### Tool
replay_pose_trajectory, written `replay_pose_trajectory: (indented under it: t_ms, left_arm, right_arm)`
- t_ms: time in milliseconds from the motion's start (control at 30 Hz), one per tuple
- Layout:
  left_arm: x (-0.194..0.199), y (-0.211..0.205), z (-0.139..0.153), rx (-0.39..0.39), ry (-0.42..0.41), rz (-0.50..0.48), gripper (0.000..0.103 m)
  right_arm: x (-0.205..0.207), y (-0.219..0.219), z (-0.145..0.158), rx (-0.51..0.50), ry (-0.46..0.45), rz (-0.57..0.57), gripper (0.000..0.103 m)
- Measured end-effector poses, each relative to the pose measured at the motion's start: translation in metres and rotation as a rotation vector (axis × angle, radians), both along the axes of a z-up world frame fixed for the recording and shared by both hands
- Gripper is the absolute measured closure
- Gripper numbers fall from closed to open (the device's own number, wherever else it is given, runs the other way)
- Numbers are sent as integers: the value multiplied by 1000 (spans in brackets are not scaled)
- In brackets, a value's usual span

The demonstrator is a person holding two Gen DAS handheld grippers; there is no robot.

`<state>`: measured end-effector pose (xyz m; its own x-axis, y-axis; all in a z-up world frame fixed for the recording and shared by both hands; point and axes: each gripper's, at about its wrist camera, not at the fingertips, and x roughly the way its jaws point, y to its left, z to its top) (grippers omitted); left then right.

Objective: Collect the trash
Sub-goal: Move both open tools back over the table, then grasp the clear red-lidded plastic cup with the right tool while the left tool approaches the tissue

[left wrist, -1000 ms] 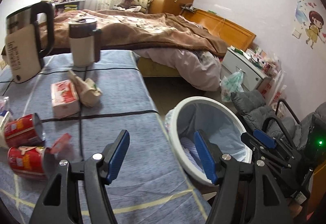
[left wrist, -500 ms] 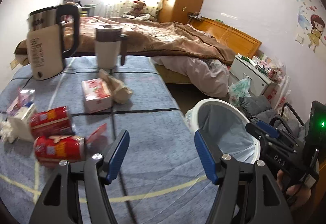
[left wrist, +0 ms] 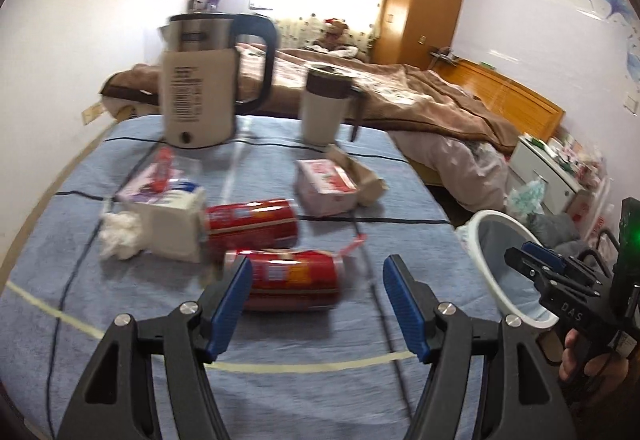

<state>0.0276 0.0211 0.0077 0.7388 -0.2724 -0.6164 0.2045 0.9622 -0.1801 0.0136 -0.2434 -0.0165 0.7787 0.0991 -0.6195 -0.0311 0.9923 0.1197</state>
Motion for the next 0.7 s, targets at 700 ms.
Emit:
replay_pose_trajectory:
  t_ms: [700]
  left_arm:
    - [3,90,-19,-14,32,142,32]
  right_arm:
    - [49,102,-22,5,77,251,56]
